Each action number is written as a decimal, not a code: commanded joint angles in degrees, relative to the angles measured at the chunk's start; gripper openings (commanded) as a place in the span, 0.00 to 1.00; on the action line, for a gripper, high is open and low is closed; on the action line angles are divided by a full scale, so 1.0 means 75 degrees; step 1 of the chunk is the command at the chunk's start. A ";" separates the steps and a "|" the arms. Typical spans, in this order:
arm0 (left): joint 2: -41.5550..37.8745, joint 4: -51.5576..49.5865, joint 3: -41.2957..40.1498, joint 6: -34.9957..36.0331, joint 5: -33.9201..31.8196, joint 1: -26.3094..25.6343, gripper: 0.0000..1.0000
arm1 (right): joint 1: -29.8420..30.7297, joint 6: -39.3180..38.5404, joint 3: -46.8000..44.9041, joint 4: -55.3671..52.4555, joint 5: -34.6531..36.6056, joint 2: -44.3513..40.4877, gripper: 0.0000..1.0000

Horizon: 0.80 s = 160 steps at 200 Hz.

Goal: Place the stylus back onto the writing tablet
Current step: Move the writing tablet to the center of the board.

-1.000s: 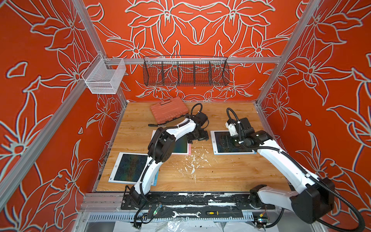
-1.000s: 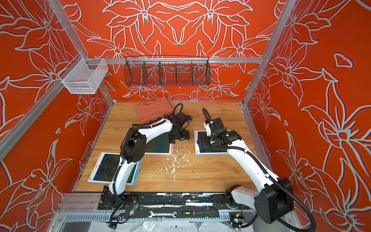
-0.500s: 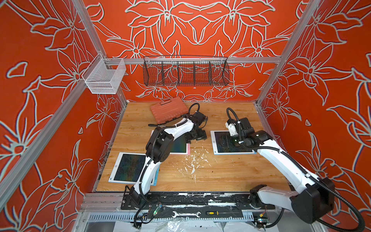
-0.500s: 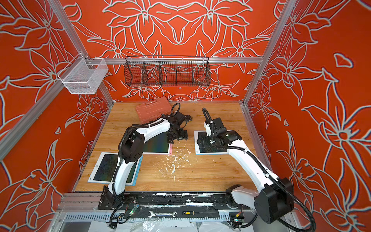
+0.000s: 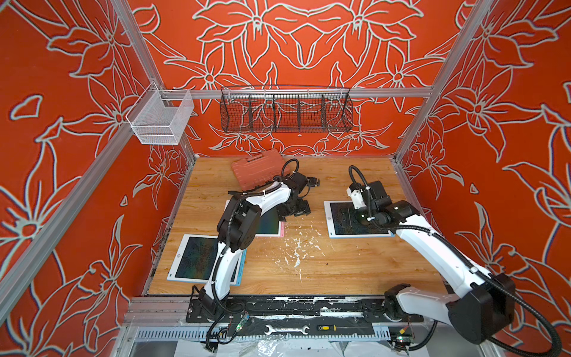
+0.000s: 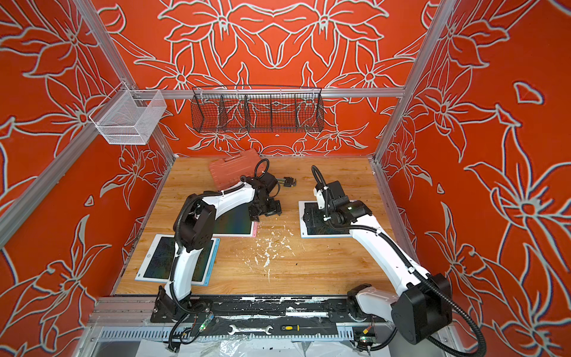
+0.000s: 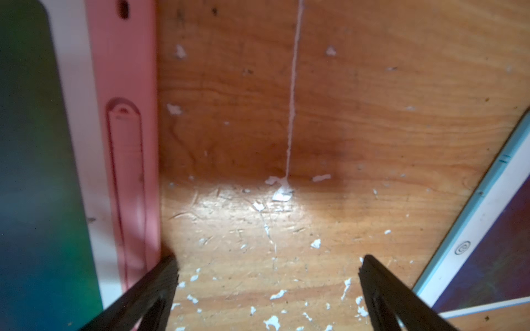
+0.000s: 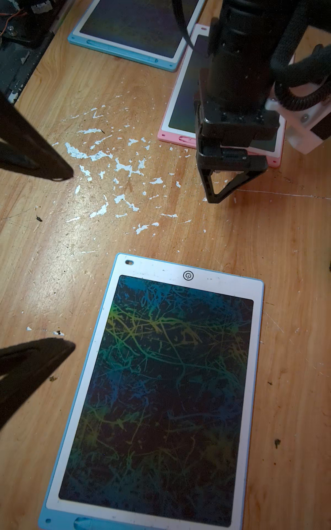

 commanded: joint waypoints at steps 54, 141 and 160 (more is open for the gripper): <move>-0.0185 -0.0140 -0.0740 -0.0100 -0.0336 0.0348 0.97 | -0.0068 -0.0001 0.0067 0.0020 -0.0081 0.0013 0.88; -0.0550 0.0046 -0.1502 -0.0132 -0.0465 0.0524 0.97 | -0.0068 0.0009 0.0072 0.0019 -0.0105 0.0007 0.88; -0.0648 0.0093 -0.1675 -0.0146 -0.0488 0.0580 0.98 | -0.0068 0.0022 0.0067 0.0019 -0.0124 0.0009 0.88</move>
